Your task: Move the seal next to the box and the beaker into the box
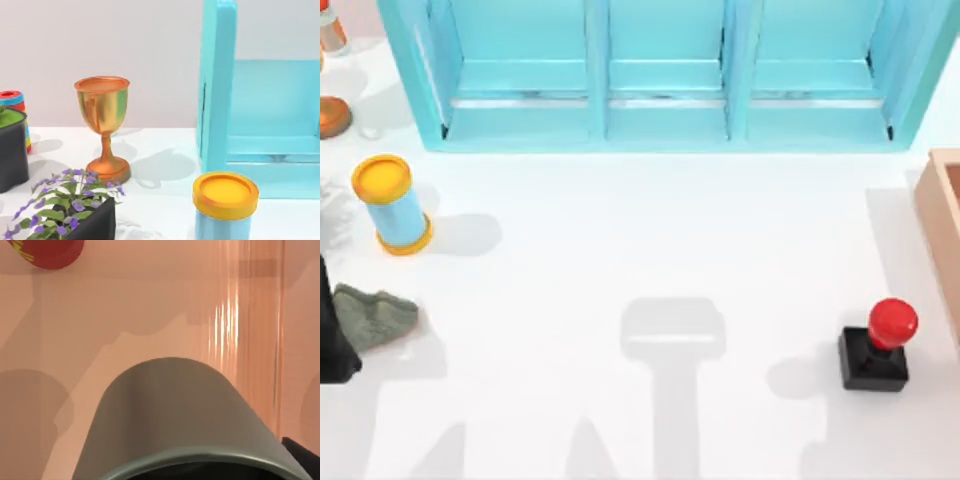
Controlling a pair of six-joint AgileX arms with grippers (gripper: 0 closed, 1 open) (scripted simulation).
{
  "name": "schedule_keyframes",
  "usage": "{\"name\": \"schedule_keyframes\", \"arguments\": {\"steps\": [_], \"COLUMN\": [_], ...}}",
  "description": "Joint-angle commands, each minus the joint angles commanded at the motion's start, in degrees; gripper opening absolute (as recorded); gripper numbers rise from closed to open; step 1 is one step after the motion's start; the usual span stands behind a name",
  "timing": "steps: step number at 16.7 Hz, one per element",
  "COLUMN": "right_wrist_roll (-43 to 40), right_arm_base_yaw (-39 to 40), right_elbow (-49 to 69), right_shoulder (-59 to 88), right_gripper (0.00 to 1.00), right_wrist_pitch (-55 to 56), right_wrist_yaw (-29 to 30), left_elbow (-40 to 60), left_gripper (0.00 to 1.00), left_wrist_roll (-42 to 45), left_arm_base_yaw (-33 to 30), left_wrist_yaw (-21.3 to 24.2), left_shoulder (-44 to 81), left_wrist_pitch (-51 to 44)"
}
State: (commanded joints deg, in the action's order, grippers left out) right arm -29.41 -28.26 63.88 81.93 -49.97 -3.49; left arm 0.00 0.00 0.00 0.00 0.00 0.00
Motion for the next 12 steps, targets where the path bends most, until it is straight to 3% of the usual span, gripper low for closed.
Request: {"name": "schedule_keyframes", "arguments": {"steps": [7, 12], "right_wrist_roll": [-0.4, 1.1], "right_arm_base_yaw": [-1.9, -0.3], "right_elbow": [-3.8, -13.6], "right_shoulder": [0.9, 2.3], "right_gripper": [0.0, 0.0], "right_wrist_pitch": [2.6, 0.7], "right_wrist_yaw": [1.0, 4.4], "left_elbow": [0.0, 0.0], "left_gripper": [1.0, 1.0], "left_wrist_roll": [0.0, 0.0], "left_arm_base_yaw": [0.0, 0.0], "left_wrist_yaw": [0.0, 0.0], "left_shoulder": [0.0, 0.0], "left_wrist_pitch": [0.0, 0.0]}}
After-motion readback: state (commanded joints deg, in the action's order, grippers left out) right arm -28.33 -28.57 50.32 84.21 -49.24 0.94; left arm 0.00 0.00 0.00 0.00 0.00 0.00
